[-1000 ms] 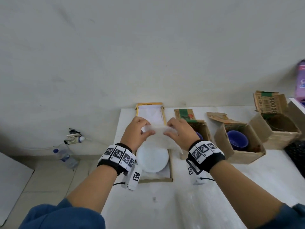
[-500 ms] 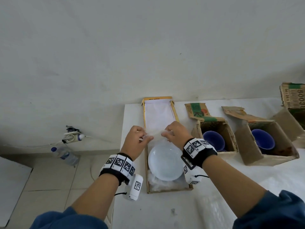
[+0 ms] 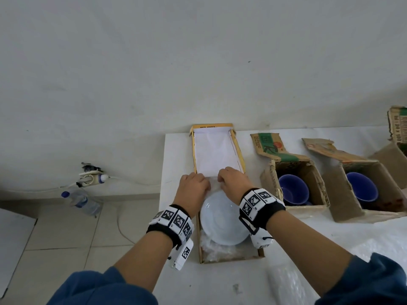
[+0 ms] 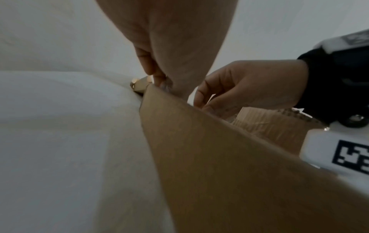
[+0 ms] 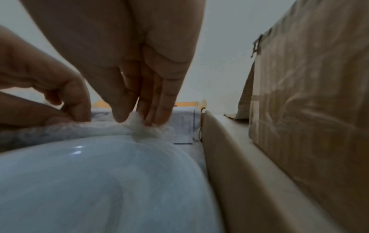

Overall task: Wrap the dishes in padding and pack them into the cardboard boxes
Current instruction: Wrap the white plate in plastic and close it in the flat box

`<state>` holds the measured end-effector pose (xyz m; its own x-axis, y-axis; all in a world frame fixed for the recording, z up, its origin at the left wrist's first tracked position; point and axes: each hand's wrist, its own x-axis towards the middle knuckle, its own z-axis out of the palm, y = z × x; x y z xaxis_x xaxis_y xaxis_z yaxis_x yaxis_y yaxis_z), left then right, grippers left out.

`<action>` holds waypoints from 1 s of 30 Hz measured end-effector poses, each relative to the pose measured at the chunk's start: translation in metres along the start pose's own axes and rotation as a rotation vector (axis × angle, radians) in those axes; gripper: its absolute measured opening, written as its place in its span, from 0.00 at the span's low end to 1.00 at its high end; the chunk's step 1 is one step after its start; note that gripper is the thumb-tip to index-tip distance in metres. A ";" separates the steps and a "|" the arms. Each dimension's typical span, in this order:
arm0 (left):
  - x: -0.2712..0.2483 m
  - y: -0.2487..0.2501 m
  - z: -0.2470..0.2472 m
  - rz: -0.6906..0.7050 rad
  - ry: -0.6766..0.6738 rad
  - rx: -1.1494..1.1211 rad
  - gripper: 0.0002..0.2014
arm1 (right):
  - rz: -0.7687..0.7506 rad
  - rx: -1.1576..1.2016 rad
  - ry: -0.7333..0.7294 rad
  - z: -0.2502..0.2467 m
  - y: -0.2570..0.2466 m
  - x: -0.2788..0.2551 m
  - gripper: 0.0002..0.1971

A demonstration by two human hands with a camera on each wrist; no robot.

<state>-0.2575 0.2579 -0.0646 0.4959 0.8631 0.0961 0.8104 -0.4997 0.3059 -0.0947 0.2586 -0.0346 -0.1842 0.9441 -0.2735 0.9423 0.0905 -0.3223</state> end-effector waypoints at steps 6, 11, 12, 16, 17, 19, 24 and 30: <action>-0.005 -0.008 0.004 0.096 -0.080 0.115 0.14 | -0.069 -0.157 -0.132 -0.001 0.008 0.002 0.17; -0.004 -0.010 0.006 0.165 -0.134 0.185 0.12 | -0.076 -0.130 -0.179 0.002 0.005 0.005 0.15; -0.006 -0.010 0.007 0.157 -0.142 0.209 0.14 | -0.078 -0.137 -0.185 0.002 0.005 0.005 0.15; -0.011 -0.006 0.006 0.151 -0.141 0.188 0.15 | -0.070 -0.105 -0.173 0.000 0.008 0.001 0.14; -0.010 -0.004 0.005 0.141 -0.164 0.188 0.15 | -0.078 -0.109 -0.169 0.001 0.008 -0.001 0.14; -0.009 0.000 0.005 0.108 -0.179 0.209 0.14 | -0.108 -0.145 -0.181 0.004 0.007 -0.004 0.13; -0.011 0.008 0.004 0.034 -0.236 0.239 0.19 | -0.137 -0.272 -0.208 0.003 0.005 -0.002 0.14; -0.009 0.017 0.000 -0.051 -0.262 0.260 0.17 | -0.106 -0.206 -0.207 0.005 0.008 -0.006 0.15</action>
<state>-0.2477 0.2417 -0.0606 0.4887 0.8559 -0.1690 0.8715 -0.4877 0.0504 -0.0880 0.2522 -0.0403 -0.3176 0.8433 -0.4336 0.9477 0.2675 -0.1740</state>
